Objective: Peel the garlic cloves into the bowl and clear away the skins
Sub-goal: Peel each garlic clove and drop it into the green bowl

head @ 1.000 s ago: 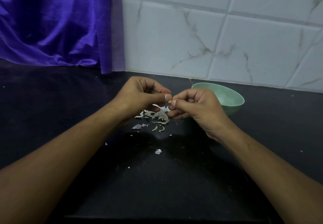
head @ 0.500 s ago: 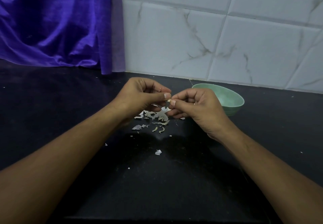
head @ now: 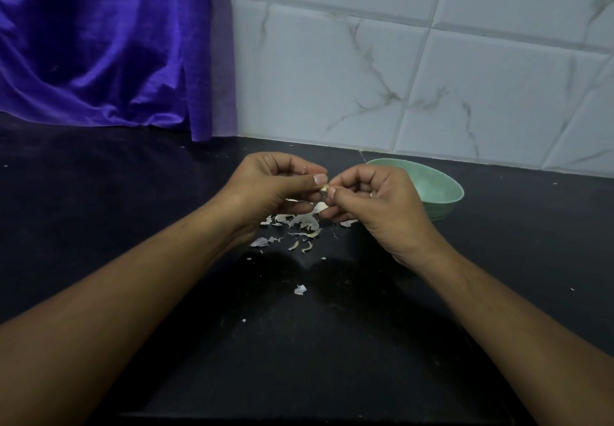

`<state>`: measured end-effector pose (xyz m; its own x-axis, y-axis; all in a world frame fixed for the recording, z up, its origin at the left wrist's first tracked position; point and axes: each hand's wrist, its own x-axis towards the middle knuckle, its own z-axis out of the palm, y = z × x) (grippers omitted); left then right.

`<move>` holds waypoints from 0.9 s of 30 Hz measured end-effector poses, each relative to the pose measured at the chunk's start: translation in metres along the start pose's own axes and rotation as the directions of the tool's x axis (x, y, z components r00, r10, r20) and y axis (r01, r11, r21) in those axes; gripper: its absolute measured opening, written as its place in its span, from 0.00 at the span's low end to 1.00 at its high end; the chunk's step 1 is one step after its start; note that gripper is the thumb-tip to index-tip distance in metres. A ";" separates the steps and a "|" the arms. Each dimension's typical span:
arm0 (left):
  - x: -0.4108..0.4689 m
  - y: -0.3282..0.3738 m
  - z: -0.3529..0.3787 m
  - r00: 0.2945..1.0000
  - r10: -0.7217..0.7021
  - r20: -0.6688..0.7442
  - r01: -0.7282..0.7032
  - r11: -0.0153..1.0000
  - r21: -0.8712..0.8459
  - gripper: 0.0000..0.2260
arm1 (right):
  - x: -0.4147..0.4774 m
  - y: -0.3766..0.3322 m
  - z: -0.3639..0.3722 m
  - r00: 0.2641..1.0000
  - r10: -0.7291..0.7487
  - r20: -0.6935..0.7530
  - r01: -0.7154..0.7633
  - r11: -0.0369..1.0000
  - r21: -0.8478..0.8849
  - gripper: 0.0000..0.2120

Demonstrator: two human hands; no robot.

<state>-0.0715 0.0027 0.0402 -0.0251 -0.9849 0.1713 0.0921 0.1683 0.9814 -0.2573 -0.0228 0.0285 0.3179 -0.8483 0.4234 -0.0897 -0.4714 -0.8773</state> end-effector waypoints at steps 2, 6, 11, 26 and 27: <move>-0.001 0.001 -0.001 1.000 -0.028 0.012 0.028 0.999 -0.019 0.06 | 0.000 -0.001 0.000 1.000 -0.010 0.001 0.010 1.000 -0.017 0.02; -0.001 0.004 0.000 0.997 -0.059 0.042 0.060 0.998 -0.015 0.07 | 0.000 -0.003 0.000 1.000 -0.012 0.003 0.012 1.000 -0.022 0.02; 0.001 0.005 -0.004 0.995 -0.086 0.060 0.086 0.996 0.003 0.08 | 0.001 -0.001 0.002 1.000 -0.006 -0.001 0.006 1.000 -0.030 0.03; 0.005 0.006 -0.011 0.997 -0.070 0.025 0.069 0.997 0.020 0.07 | 0.006 -0.006 -0.007 0.995 0.031 -0.098 -0.031 1.000 0.002 0.08; 0.006 0.006 -0.012 0.998 -0.058 0.004 0.058 0.998 0.009 0.06 | 0.006 -0.006 -0.005 0.996 0.033 -0.079 -0.034 0.999 -0.010 0.08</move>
<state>-0.0590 -0.0026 0.0463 -0.0348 -0.9928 0.1142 0.0811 0.1111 0.9905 -0.2601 -0.0263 0.0376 0.2392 -0.8797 0.4109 -0.1096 -0.4450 -0.8888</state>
